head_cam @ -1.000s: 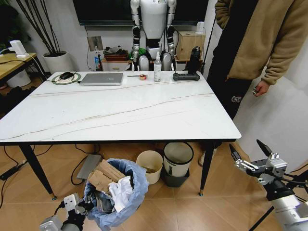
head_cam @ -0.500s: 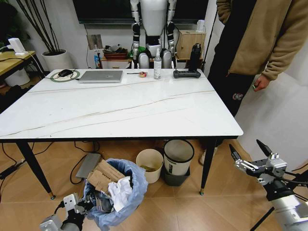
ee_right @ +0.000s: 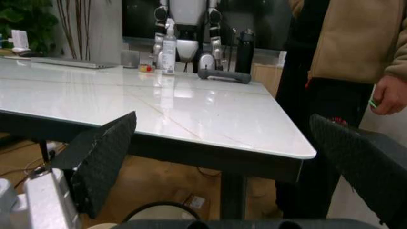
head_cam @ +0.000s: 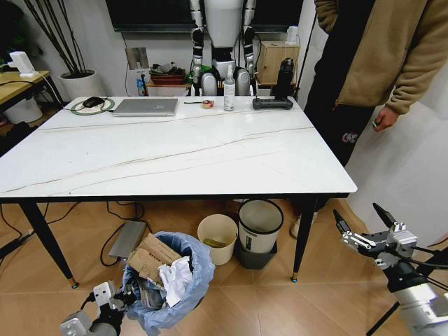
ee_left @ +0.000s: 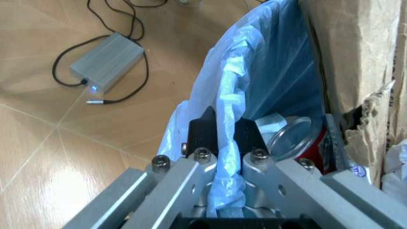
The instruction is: Pick up the trash bin and place the trash from the table into it.
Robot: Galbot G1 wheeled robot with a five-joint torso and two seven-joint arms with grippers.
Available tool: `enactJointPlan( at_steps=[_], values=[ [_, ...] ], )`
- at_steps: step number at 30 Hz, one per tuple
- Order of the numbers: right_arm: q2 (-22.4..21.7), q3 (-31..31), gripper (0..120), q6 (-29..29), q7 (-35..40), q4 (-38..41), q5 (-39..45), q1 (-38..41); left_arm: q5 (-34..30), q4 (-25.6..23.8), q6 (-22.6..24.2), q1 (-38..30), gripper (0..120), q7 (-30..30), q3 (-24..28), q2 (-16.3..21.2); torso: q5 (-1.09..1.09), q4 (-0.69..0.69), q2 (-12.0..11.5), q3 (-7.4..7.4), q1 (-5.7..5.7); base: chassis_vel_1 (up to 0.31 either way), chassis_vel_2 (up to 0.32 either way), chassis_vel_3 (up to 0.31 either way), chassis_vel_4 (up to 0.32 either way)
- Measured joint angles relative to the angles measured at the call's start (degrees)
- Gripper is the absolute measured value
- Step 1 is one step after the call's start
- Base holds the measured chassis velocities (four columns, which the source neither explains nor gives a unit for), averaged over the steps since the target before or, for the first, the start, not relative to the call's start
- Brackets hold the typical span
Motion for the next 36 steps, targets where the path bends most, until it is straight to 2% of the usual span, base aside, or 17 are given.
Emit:
enactJointPlan(
  at_steps=[2,36],
  values=[
    [0.0,0.0,100,0.0,0.0,0.0,0.0,0.0,0.02,0.52,0.06,-0.24,0,-0.01,0.21,-0.19,0.0,0.0,-1.31,-0.76,-0.55,0.0,0.0,0.0,0.0],
    [0.0,0.0,100,0.0,0.0,0.0,0.0,0.0,0.31,1.24,0.2,-0.52,0,0.1,0.73,-0.27,0.0,0.0,-9.79,-5.7,-4.07,0.0,0.0,0.0,0.0]
  ],
)
